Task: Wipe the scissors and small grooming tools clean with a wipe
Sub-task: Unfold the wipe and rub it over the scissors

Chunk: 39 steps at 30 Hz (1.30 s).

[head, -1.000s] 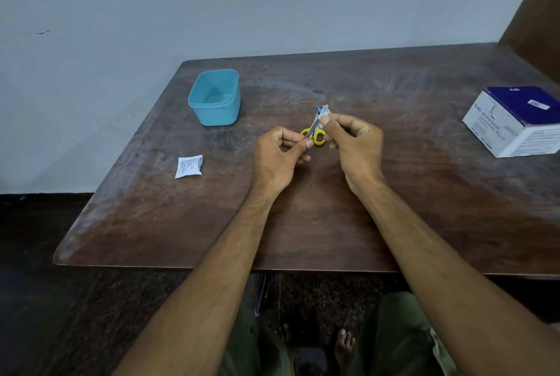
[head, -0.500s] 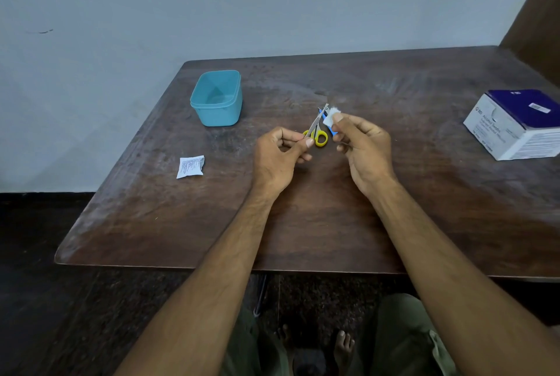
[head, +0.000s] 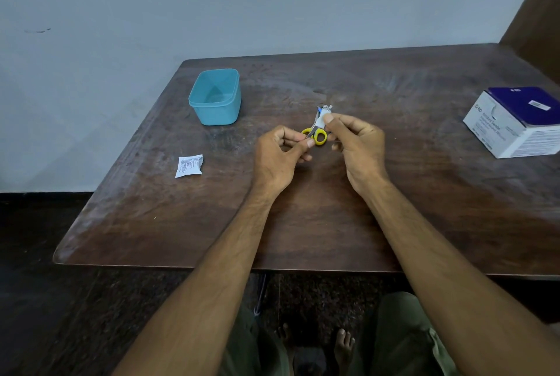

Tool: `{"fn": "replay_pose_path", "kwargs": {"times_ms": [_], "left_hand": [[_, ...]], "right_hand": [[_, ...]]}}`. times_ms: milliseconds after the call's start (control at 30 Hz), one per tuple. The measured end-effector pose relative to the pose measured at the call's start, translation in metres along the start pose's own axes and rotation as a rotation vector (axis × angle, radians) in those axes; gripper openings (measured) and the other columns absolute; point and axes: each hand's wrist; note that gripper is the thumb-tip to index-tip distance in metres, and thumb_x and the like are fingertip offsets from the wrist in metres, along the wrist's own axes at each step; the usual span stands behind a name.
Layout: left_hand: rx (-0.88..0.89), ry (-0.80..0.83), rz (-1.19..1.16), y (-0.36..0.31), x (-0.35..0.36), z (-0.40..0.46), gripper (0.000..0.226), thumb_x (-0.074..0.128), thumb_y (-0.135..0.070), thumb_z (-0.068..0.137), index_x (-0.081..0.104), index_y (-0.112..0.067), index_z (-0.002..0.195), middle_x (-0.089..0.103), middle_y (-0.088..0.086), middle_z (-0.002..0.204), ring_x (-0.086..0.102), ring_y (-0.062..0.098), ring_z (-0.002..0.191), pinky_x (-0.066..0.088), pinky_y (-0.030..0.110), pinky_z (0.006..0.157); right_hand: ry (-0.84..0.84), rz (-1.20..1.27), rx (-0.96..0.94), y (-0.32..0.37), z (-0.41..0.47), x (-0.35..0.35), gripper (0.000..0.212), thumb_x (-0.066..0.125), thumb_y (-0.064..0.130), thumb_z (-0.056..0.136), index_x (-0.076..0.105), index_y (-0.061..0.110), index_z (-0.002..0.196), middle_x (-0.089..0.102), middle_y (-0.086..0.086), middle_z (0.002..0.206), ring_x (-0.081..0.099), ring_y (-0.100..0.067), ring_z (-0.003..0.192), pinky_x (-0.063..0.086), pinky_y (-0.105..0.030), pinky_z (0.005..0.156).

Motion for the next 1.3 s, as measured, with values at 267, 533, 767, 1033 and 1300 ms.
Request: {"fn": "replay_pose_path", "kwargs": {"times_ms": [267,533,767,1033,1300], "left_hand": [[-0.011,-0.025,-0.003,0.000,0.001,0.000,0.011,0.074,-0.005,0.081,0.064,-0.004,0.082,0.067,0.005,0.070,0.066,0.010,0.052,0.053,0.019,0.050],[0.000,0.007,0.035,0.001,0.001,0.001,0.013,0.075,-0.006,0.080,0.064,0.000,0.085,0.068,0.008,0.073,0.066,0.010,0.052,0.053,0.020,0.050],[0.005,0.002,0.036,0.003,0.000,0.002,0.014,0.077,-0.008,0.079,0.063,-0.008,0.079,0.068,0.004,0.071,0.066,0.011,0.051,0.053,0.021,0.048],[-0.001,0.007,0.093,0.005,0.001,0.003,0.018,0.079,-0.011,0.077,0.061,-0.009,0.076,0.067,0.002,0.065,0.066,0.012,0.049,0.051,0.020,0.046],[-0.018,0.022,0.005,0.002,0.002,0.000,0.012,0.072,-0.007,0.083,0.066,-0.012,0.075,0.069,0.000,0.064,0.068,0.012,0.054,0.054,0.020,0.052]], "right_hand": [[-0.139,0.062,-0.016,0.001,0.004,-0.003,0.003,0.073,0.015,0.084,0.075,0.016,0.083,0.066,0.008,0.060,0.054,-0.004,0.054,0.042,-0.017,0.049],[-0.026,0.012,-0.007,0.002,-0.001,0.003,0.005,0.072,0.012,0.085,0.075,0.014,0.082,0.065,0.003,0.061,0.054,-0.004,0.054,0.042,-0.018,0.050],[0.038,-0.108,-0.010,0.001,-0.003,0.004,0.006,0.072,0.011,0.085,0.075,0.015,0.081,0.065,0.000,0.063,0.054,-0.005,0.055,0.043,-0.017,0.050],[0.031,-0.181,-0.068,0.002,-0.007,0.005,0.016,0.068,0.012,0.086,0.073,0.021,0.074,0.062,-0.002,0.060,0.051,-0.008,0.054,0.042,-0.018,0.048],[-0.131,0.062,-0.027,0.006,0.002,0.001,0.005,0.071,0.011,0.086,0.074,0.014,0.083,0.063,0.007,0.056,0.052,-0.003,0.051,0.042,-0.016,0.048]]}}
Point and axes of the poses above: each hand's wrist, its own z-axis towards the middle knuckle, its own x-axis out of the palm, y = z × x
